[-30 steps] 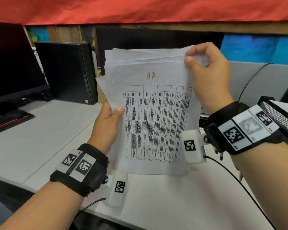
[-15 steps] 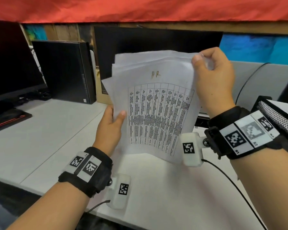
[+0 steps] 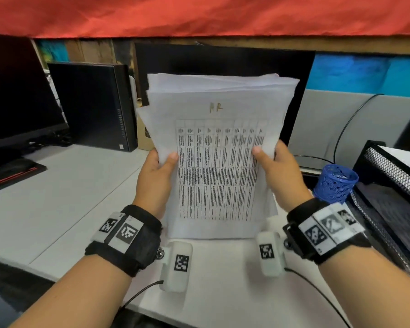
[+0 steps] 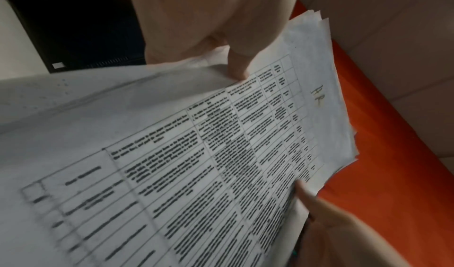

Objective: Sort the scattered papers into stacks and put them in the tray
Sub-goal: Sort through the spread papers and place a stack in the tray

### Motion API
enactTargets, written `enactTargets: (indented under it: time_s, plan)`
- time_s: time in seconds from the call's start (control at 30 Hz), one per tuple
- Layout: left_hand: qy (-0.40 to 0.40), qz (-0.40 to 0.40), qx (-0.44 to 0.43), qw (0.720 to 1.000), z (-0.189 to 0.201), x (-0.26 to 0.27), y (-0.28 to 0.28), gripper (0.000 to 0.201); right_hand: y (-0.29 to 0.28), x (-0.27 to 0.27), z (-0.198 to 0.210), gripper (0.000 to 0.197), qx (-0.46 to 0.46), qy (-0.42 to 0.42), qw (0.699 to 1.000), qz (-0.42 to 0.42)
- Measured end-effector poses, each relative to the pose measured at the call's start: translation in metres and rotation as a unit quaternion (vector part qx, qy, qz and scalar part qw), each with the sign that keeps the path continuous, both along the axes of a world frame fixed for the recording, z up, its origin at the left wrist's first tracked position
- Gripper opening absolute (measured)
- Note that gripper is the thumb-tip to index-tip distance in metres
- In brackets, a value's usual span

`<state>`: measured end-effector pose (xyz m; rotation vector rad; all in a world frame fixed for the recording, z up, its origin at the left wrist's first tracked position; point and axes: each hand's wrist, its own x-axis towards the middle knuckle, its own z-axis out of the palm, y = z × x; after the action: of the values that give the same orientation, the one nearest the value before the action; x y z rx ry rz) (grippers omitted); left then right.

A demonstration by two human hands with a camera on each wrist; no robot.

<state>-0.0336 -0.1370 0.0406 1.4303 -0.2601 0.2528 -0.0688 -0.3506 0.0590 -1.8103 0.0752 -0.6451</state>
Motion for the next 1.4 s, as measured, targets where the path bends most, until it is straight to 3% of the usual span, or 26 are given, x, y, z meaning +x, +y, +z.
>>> enactTargets:
  time_s: [0.13, 0.3, 0.43, 0.63, 0.73, 0.87, 1.0, 1.1, 1.13, 1.2, 1.23, 1.3, 1.4]
  plan:
    - [-0.004, -0.038, 0.066, 0.997, 0.004, -0.008, -0.009, 0.029, 0.007, -0.005, -0.015, 0.021, 0.075, -0.030, 0.996, -0.030]
    - [-0.071, 0.005, 0.082, 0.994, 0.008, -0.023, -0.019, 0.036, 0.019, -0.024, -0.014, 0.020, 0.059, -0.092, 0.993, -0.040]
    - [-0.072, 0.026, 0.073, 0.994, 0.000, -0.027, -0.014, 0.044, 0.020, -0.038, -0.025, 0.024, 0.062, -0.026, 0.998, 0.014]
    - [-0.061, 0.013, 0.078, 0.995, 0.001, -0.019, -0.008, 0.051, 0.004, -0.026, 0.038, 0.034, 0.089, -0.135, 0.986, 0.028]
    - [-0.047, 0.008, 0.060, 0.997, 0.000, -0.014, -0.006, 0.056, 0.001, -0.014, 0.081, 0.029, 0.002, -0.176, 0.984, -0.018]
    - [-0.033, 0.014, 0.045, 0.998, -0.004, -0.008, -0.003, 0.055, 0.001, 0.006, 0.105, 0.012, -0.042, -0.121, 0.992, -0.018]
    - [-0.014, 0.013, 0.028, 0.999, -0.004, -0.002, -0.003, 0.042, -0.006, 0.022, 0.103, 0.012, -0.002, -0.129, 0.989, -0.066]
    - [-0.003, 0.020, 0.047, 0.999, -0.005, 0.005, -0.005, 0.034, -0.004, 0.027, 0.096, 0.008, -0.026, -0.149, 0.983, -0.099]
    - [0.002, 0.024, 0.048, 0.999, -0.005, 0.006, -0.006, 0.033, -0.002, 0.025, 0.094, 0.008, -0.047, -0.168, 0.980, -0.096]
    - [0.014, 0.036, 0.037, 0.999, -0.007, 0.010, -0.007, 0.029, 0.000, 0.021, 0.090, 0.026, -0.134, -0.189, 0.970, -0.069]
    - [0.019, 0.042, 0.032, 0.998, -0.007, 0.011, -0.006, 0.027, 0.000, 0.021, 0.088, 0.034, -0.184, -0.177, 0.965, -0.063]
    - [0.028, 0.052, 0.020, 0.998, -0.007, 0.012, -0.006, 0.026, -0.004, 0.021, 0.086, 0.032, -0.235, -0.118, 0.960, -0.095]
    - [0.029, 0.058, 0.011, 0.998, -0.006, 0.011, -0.006, 0.026, -0.012, 0.021, 0.078, 0.028, -0.146, -0.096, 0.979, -0.104]
